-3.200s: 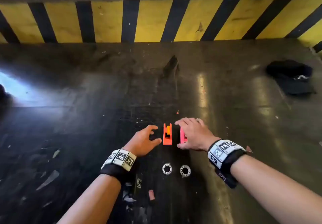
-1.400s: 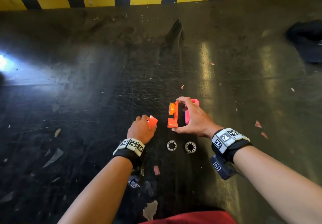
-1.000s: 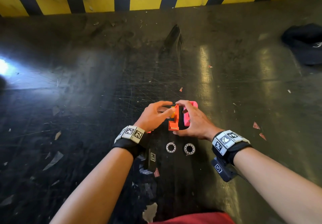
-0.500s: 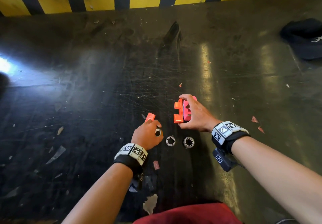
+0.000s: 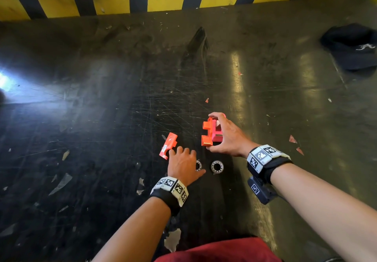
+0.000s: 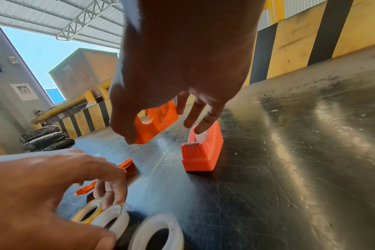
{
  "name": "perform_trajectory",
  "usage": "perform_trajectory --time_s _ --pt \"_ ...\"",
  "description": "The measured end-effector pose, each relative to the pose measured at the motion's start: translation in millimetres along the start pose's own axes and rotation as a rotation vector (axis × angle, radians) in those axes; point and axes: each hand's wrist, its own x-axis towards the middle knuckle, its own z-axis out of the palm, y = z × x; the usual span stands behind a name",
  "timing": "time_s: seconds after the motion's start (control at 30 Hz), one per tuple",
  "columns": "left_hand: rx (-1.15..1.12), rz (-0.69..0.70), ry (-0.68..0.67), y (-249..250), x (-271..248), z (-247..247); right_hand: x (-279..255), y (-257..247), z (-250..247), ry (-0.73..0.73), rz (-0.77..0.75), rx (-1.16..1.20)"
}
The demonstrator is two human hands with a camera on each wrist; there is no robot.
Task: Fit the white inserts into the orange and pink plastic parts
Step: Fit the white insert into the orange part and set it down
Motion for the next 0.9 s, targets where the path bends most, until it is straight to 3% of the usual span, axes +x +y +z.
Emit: perform_trajectory --time_s 0.13,0.3,0.37,0.57,0.9 --pt "-0.110 -0.013 0.062 -2 2 -5 -6 2 -4 -0.005 0.005 0.007" --pt "-0.888 -0.091 0.205 -33 12 -40 -11 1 -12 -0.003 -0.012 0.038" --pt "-1.061 -0.063 0.229 -43 15 -57 -10 -3 -13 -0.003 -0.023 0.057" --pt "-1.152 0.036 0.163 -53 21 -71 -8 -20 -10 -0.028 -0.093 0.088" --pt "-1.257 0.052 0.136 -58 17 -69 -9 -28 -10 -0.044 -0.103 0.078"
